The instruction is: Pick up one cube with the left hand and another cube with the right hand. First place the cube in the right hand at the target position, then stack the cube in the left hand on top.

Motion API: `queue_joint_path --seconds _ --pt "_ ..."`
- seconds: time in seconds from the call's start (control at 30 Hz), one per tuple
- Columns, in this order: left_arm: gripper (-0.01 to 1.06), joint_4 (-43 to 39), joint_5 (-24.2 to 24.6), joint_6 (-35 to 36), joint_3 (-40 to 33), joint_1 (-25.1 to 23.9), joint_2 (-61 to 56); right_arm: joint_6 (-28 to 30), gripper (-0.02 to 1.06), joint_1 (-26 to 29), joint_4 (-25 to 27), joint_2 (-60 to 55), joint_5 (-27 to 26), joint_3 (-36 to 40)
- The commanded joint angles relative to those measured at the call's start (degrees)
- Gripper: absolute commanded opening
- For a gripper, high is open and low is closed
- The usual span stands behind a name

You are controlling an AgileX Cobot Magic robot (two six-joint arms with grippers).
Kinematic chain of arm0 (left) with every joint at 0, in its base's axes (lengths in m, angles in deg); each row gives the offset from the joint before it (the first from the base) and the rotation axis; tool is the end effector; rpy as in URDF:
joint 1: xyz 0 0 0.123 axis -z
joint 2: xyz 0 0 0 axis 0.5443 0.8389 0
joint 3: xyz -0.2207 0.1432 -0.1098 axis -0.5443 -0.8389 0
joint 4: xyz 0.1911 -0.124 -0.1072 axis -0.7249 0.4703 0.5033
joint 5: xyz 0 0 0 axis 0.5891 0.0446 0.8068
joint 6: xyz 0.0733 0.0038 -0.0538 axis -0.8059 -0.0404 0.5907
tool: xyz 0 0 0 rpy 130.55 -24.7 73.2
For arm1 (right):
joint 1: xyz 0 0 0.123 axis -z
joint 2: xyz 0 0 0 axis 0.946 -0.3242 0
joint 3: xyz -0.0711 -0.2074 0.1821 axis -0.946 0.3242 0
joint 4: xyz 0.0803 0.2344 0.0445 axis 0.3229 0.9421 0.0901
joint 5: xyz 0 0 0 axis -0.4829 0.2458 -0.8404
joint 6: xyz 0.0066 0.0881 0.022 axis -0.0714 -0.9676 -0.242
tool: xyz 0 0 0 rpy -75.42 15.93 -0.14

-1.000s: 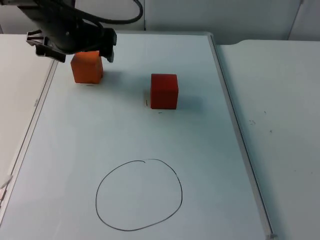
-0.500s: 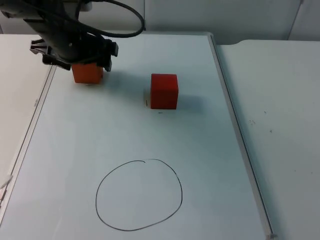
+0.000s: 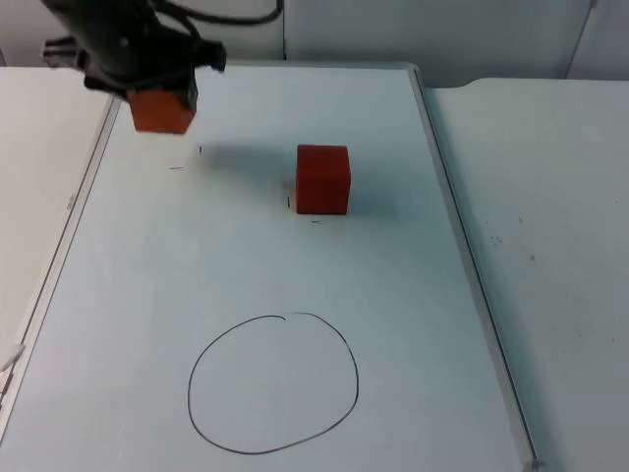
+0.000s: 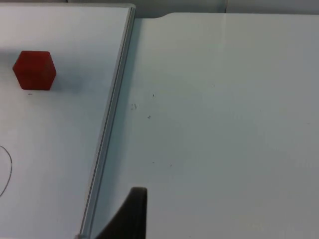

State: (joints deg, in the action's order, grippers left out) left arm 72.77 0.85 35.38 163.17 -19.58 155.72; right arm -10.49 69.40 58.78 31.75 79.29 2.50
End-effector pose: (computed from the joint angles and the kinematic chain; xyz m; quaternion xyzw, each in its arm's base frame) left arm 0.4738 -0.1161 0.1809 0.0621 0.9488 -0.0694 0.3017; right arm -0.0075 0.0015 0.2797 -0.0361 0.8560 0.0045 0.5158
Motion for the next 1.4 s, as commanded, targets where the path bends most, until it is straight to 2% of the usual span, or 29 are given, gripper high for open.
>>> queue_joint_path --seconds 0.0,0.13,0.33,0.47,0.63,0.8,0.87,0.93,1.03,1.07,1.23,1.37 --pt "0.28 0.14 2.46 0.52 0.51 0.47 -4.8 -0.06 1.05 0.33 0.16 0.17 -0.56 0.42" --pt "0.28 -0.57 6.17 0.08 0.51 1.0 -17.01 -0.06 1.05 0.33 0.16 0.17 -0.56 0.42" --pt "0.28 -1.58 9.35 0.08 0.37 1.74 -28.13 0.13 1.05 0.33 0.16 0.17 -0.56 0.42" --pt "0.28 -3.75 14.66 0.08 0.09 2.94 -37.84 0.18 1.05 0.33 0.28 0.17 -0.56 0.42" --pt "0.28 -4.23 14.62 0.08 -4.05 3.04 -45.46 0.54 1.05 0.33 0.49 0.17 -0.56 0.42" --pt "0.28 -4.35 11.14 0.08 -13.94 3.04 -55.18 0.54 1.04 0.33 0.49 0.17 -0.56 0.42" --pt "0.28 -4.35 8.89 0.2 -22.34 3.04 -60.61 1.59 1.04 0.33 1.3 0.17 -0.56 0.42" --pt "0.28 -4.35 8.26 0.2 -25.2 3.04 -62.77 2.58 1.04 0.33 2.11 0.17 -0.56 0.29" --pt "0.28 -4.35 6.03 0.2 -37.21 3.04 -69.59 5.26 1.04 0.33 4.04 0.17 -0.36 0.29" --pt "0.28 -4.35 6.03 0.2 -37.21 3.04 -69.59 5.26 1.04 0.33 4.04 0.17 -0.36 0.29" --pt "0.28 -4.35 3.46 0.2 -50.29 3.04 -77.69 6.63 1.04 0.33 4.9 0.17 -0.23 0.29" --pt "0.28 -4.96 2.67 0.2 -55.96 3.04 -81.94 6.56 1.04 0.33 4.9 0.17 -0.38 0.17"
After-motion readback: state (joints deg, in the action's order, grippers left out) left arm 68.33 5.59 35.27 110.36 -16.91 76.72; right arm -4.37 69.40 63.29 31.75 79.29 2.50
